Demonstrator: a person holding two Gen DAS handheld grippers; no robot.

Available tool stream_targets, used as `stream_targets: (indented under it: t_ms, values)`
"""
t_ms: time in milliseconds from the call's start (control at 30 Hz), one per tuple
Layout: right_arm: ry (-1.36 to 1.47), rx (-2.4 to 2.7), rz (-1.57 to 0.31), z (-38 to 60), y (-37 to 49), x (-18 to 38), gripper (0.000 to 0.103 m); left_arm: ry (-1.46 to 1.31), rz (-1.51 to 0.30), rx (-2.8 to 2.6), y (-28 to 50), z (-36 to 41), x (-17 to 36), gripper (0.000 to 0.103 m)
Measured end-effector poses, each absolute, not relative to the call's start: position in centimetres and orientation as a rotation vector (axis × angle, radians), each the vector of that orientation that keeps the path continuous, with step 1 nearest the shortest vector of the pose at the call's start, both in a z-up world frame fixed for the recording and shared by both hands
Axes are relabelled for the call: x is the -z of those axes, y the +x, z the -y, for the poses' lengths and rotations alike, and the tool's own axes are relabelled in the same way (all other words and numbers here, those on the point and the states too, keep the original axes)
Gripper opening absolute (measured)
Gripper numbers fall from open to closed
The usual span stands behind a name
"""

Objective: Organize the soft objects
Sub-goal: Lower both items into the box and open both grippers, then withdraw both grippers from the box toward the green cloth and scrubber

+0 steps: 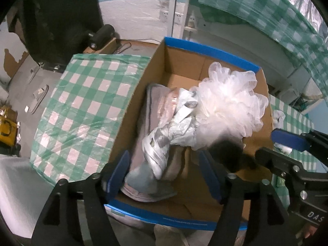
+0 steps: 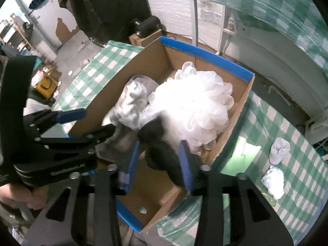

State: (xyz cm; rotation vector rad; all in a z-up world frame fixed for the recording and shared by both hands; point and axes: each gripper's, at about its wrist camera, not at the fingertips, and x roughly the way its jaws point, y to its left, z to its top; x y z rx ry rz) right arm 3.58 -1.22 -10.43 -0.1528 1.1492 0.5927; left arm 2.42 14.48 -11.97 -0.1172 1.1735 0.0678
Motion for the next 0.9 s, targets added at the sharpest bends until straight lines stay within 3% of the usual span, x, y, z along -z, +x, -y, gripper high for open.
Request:
stream_targets:
  t_ms: [267,900]
  values:
    - [-0.132,-0.553,-1.097,2.6,3.7,9.0,0.066,-0.11,-1.159,-0.077,2.4,-14.1,11.4,0.08]
    - [-0.064,-0.468,-1.085,7.9,3.8,8.4,0.07,-0.085,-1.103,0.008,2.6,-9.7,8.9,0.085]
